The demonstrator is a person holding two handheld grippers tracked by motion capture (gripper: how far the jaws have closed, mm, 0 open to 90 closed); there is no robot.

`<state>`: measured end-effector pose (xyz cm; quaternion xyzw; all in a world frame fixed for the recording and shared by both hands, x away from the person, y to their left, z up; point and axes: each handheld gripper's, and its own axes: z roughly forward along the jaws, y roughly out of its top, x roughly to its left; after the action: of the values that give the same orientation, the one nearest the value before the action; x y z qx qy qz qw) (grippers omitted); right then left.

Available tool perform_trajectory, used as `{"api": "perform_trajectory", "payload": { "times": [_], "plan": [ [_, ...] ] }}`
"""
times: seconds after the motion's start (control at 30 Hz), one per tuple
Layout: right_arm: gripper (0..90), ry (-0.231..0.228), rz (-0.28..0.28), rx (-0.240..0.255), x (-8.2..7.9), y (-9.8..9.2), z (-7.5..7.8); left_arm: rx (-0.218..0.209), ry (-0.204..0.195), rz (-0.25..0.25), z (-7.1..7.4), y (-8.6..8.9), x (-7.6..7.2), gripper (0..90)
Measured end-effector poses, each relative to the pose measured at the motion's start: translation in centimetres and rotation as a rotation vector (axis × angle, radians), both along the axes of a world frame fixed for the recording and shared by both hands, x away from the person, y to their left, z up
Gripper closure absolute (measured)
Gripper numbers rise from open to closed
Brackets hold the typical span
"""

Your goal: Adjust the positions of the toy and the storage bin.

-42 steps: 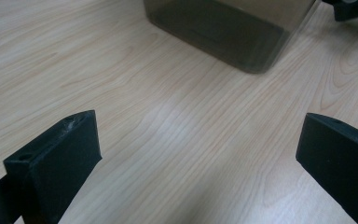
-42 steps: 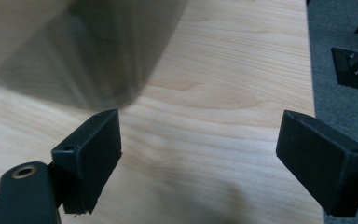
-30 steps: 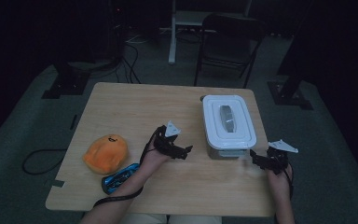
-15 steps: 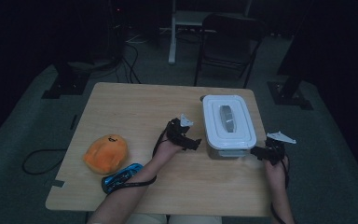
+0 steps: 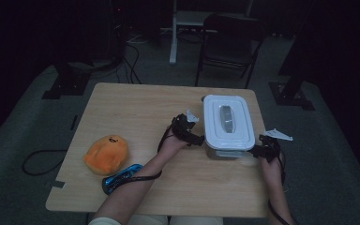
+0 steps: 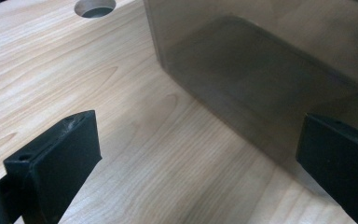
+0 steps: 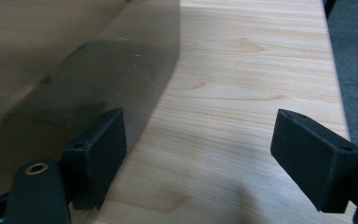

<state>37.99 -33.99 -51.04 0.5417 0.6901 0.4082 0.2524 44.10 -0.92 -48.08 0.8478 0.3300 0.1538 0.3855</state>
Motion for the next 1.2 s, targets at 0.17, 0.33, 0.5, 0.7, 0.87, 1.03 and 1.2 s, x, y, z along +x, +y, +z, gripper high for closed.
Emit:
{"api": "perform_trajectory", "payload": {
  "times": [0.17,0.33,0.5,0.7,0.87,1.03,1.2],
  "plan": [
    [20.0,-0.003,0.009,0.015,-0.1,0.4,-0.1,0.018,0.001,-0.015,-0.1,0.4,-0.2,0.3],
    [21.9,0.000,0.027,0.019,-0.1,1.1,0.0,0.033,0.000,-0.024,0.0,1.0,-0.4,0.4],
    [22.4,-0.012,0.073,0.020,-0.1,2.1,0.4,0.039,0.007,-0.006,0.1,2.4,-0.7,0.4],
    [22.5,-0.002,0.131,0.019,-0.2,3.6,0.5,0.045,0.001,0.008,0.4,4.4,-1.7,0.4],
    [23.3,-0.009,0.167,0.025,-1.0,5.5,0.4,0.034,-0.019,0.044,0.5,6.5,-2.7,2.2],
    [23.6,-0.014,0.219,0.021,-1.3,7.6,0.4,0.037,-0.013,0.070,0.6,8.7,-3.2,2.3],
    [25.3,-0.009,0.252,0.041,-1.3,8.8,0.4,0.032,-0.021,0.087,0.3,10.0,-3.6,2.3]
  ]
}}
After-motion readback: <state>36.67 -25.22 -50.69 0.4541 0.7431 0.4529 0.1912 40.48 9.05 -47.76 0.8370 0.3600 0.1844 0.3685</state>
